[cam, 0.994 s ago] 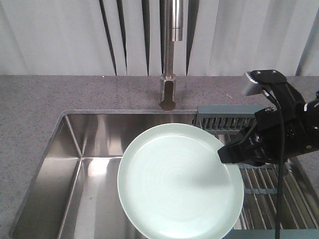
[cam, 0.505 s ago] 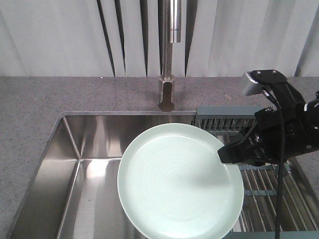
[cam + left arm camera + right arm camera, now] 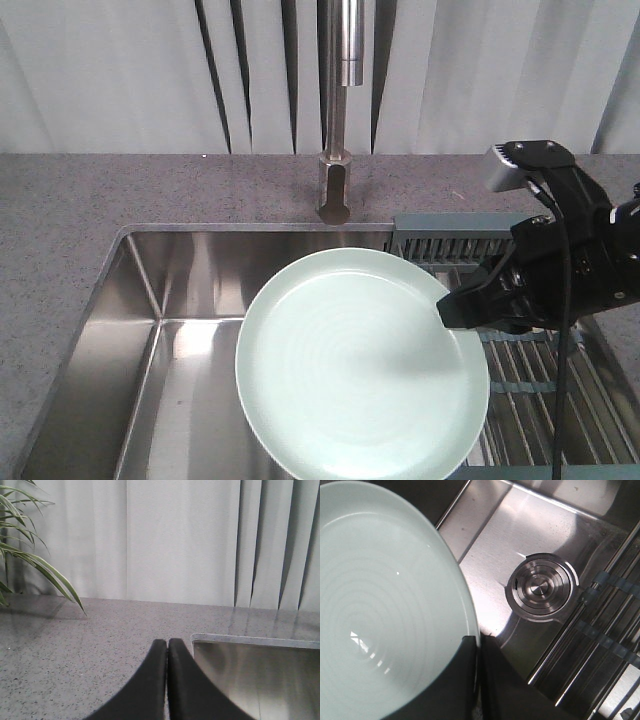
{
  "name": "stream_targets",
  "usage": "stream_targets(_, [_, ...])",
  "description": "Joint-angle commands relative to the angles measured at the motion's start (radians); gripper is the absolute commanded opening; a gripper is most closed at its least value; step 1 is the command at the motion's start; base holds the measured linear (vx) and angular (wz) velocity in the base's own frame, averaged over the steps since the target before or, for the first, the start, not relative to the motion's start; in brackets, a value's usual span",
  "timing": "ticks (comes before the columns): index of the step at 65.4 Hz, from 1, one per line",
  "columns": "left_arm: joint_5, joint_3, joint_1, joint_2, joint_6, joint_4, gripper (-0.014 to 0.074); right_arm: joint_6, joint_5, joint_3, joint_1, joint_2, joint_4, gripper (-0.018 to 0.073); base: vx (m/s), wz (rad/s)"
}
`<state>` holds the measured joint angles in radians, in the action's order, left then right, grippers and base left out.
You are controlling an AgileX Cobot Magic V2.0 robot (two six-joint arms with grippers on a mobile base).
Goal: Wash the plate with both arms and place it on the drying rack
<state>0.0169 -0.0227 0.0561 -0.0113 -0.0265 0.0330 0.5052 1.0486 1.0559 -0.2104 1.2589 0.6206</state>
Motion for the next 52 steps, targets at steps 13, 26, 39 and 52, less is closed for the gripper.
stream_targets(13, [-0.078, 0.021, -0.003, -0.015, -0.009, 0.002, -0.0006, 0.004, -0.021, 0.024, 0.003, -0.027, 0.046, -0.0001, 0.0, 0.0])
stream_targets(26, [-0.079, 0.021, -0.003, -0.015, -0.009, 0.002, -0.0006, 0.004, -0.021, 0.024, 0.003, -0.027, 0.046, -0.0001, 0.0, 0.0])
stream_targets(39, [-0.071, 0.065, -0.003, -0.01, -0.048, 0.019, -0.0006, 0.004, -0.021, 0.024, 0.003, -0.027, 0.046, -0.0001, 0.0, 0.0])
stream_targets(52, [0.02, 0.237, -0.003, 0.074, -0.052, 0.017, -0.0006, 0.004, -0.021, 0.024, 0.003, -0.027, 0.046, -0.0001, 0.0, 0.0])
